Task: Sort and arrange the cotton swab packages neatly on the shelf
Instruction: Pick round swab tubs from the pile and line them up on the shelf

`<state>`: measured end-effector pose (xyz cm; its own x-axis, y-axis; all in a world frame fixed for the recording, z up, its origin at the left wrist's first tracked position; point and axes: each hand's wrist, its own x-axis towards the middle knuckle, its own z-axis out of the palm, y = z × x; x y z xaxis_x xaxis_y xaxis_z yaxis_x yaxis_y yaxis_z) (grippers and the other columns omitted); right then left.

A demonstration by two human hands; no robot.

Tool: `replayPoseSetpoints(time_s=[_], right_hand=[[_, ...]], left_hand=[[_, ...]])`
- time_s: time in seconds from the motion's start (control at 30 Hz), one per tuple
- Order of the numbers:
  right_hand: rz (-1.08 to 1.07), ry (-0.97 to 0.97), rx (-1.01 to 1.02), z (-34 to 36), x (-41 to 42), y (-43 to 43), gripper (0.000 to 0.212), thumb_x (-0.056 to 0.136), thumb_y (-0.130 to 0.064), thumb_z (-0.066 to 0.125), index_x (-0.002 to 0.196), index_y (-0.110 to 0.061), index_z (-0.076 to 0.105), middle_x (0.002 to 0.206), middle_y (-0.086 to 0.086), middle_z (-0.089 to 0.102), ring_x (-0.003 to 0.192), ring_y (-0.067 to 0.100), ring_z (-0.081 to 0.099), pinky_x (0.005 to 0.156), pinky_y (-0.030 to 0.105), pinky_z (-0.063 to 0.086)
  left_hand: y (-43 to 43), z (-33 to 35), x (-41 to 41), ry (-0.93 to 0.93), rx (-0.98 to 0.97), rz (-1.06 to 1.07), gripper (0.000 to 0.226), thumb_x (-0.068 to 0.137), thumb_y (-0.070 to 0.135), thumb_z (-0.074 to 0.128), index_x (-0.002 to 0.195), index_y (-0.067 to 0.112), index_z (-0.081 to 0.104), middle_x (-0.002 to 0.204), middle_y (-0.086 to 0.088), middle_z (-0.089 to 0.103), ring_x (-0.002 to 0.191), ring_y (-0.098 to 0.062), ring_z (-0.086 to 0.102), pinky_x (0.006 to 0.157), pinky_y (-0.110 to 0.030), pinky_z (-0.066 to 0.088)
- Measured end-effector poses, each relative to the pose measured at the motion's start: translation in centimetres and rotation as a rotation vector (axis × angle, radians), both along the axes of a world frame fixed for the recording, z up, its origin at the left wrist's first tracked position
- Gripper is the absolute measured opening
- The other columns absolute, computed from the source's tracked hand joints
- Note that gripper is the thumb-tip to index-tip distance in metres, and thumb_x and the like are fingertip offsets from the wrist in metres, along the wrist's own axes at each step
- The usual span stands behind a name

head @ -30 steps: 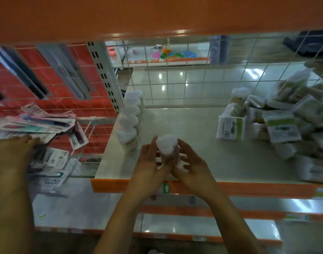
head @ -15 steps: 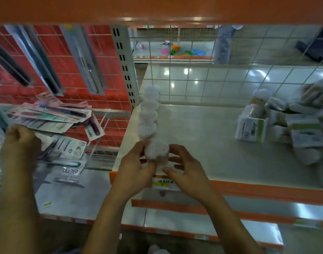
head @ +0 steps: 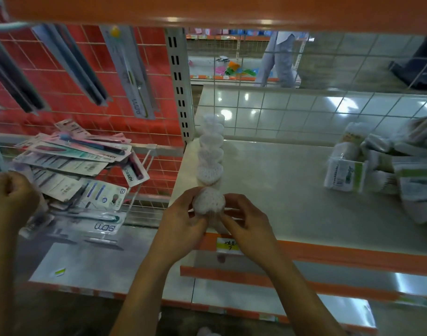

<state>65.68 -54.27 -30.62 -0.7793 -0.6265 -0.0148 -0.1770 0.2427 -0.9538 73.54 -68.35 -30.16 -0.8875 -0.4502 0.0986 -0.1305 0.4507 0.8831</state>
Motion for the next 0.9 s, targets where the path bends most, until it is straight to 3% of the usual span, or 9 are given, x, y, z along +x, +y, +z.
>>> replayPoseSetpoints(time_s=[0.1, 0.33, 0.5, 0.63, 0.9], right_hand=[[-0.057, -0.003, -0.043, -0.1, 0.2, -0.7, 0.019, 0.089, -0.031, 0.060, 0.106, -0.036, 0.053, 0.102, -0.024, 0.059, 0.091, -0.014, 0.057, 0.062, 0.015, 0.054], [-0.108, 0.017, -0.079, 0.0, 0.5, -1.6, 0.020, 0.088, -0.024, 0.062, 0.098, -0.037, 0.051, 0.097, -0.023, 0.061, 0.089, -0.014, 0.057, 0.063, 0.009, 0.049], [-0.137, -0.010, -0.109, 0.0, 0.7, -1.9, 0.019, 0.087, -0.025, 0.064, 0.098, -0.036, 0.053, 0.097, -0.022, 0.062, 0.090, -0.012, 0.059, 0.061, 0.011, 0.051], [-0.159, 0.011, -0.088, -0.3, 0.7, -2.0, 0.020, 0.085, -0.028, 0.065, 0.098, -0.039, 0.053, 0.097, -0.024, 0.063, 0.092, -0.009, 0.060, 0.072, 0.021, 0.056], [-0.186, 0.044, -0.087, -0.5, 0.7, -2.5, 0.022, 0.086, -0.025, 0.064, 0.095, -0.041, 0.052, 0.095, -0.025, 0.062, 0.091, -0.012, 0.058, 0.072, 0.005, 0.046]], left_hand=[[-0.4, 0.1, -0.2, 0.004, -0.022, -0.024, 0.038, 0.084, 0.030, 0.065, 0.118, 0.037, 0.047, 0.109, 0.018, 0.058, 0.105, -0.006, 0.060, 0.082, -0.021, 0.054], [-1.1, 0.0, -0.4, -0.007, -0.042, -0.050, 0.044, 0.086, 0.018, 0.066, 0.126, 0.027, 0.051, 0.111, 0.020, 0.055, 0.108, -0.001, 0.053, 0.085, -0.004, 0.044], [-1.4, -0.3, -0.6, -0.008, -0.002, -0.073, 0.047, 0.087, 0.013, 0.065, 0.129, 0.027, 0.049, 0.118, 0.015, 0.055, 0.115, -0.006, 0.053, 0.092, -0.015, 0.047], [-1.7, -0.2, -0.6, -0.005, -0.006, -0.096, 0.047, 0.087, 0.013, 0.065, 0.127, 0.030, 0.048, 0.119, 0.013, 0.054, 0.117, -0.007, 0.051, 0.096, -0.022, 0.048], [-2.2, -0.3, -0.8, -0.007, -0.005, -0.121, 0.046, 0.089, 0.016, 0.064, 0.130, 0.028, 0.047, 0.117, 0.017, 0.051, 0.117, -0.006, 0.051, 0.095, -0.020, 0.047]])
